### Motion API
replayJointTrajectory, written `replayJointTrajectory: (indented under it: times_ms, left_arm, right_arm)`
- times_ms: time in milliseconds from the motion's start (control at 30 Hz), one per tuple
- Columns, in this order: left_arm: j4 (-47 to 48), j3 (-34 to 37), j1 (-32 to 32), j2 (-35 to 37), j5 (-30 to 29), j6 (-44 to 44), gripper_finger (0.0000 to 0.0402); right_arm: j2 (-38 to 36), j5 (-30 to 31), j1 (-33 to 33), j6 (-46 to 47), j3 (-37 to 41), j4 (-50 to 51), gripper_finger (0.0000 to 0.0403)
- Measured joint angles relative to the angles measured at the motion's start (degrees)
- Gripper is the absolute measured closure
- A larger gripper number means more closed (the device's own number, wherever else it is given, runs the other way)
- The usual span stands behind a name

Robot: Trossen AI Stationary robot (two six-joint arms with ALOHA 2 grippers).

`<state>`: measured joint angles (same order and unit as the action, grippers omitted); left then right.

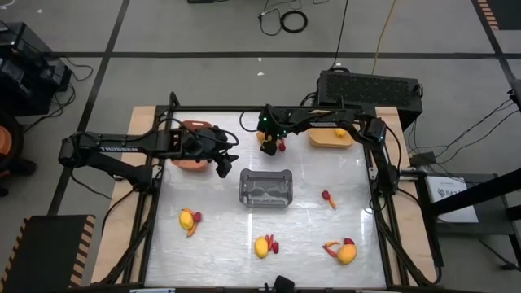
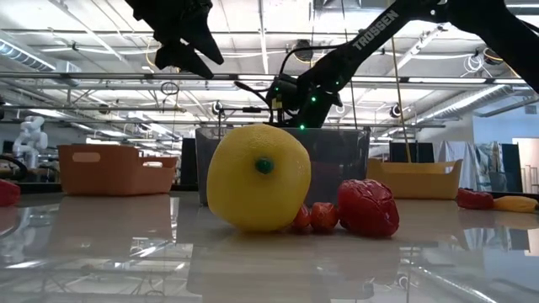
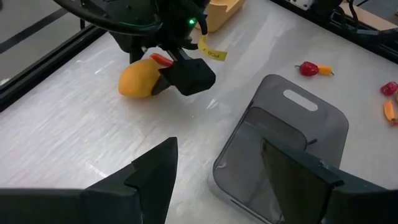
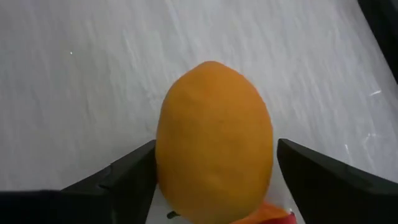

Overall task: Sort produce into baskets
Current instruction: Put the yellow lemon into the yellow bin

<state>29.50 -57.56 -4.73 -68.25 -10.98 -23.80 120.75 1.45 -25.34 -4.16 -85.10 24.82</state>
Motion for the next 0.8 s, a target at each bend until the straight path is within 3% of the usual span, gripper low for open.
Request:
replayJointTrajectory:
  times_ms: [300, 700, 800]
  left_arm:
    - [0.05, -0.02, 0.00, 0.00, 0.00, 0.14, 0.0164]
    - [0.17, -0.02, -0.15, 0.00, 0.57, 8.93, 0.0164]
    - [0.02, -0.02, -0.15, 0.00, 2.01, 11.63, 0.0164]
  right_arm:
    - [-2.33, -0.05, 0.07, 2.73, 0.00, 3.74, 0.0178]
    - [-17.36, 0.35, -1.26, 14.88, 0.00, 24.84, 0.0159]
    - [-21.92, 3.54, -1.62, 18.93, 0.00, 30.83, 0.0162]
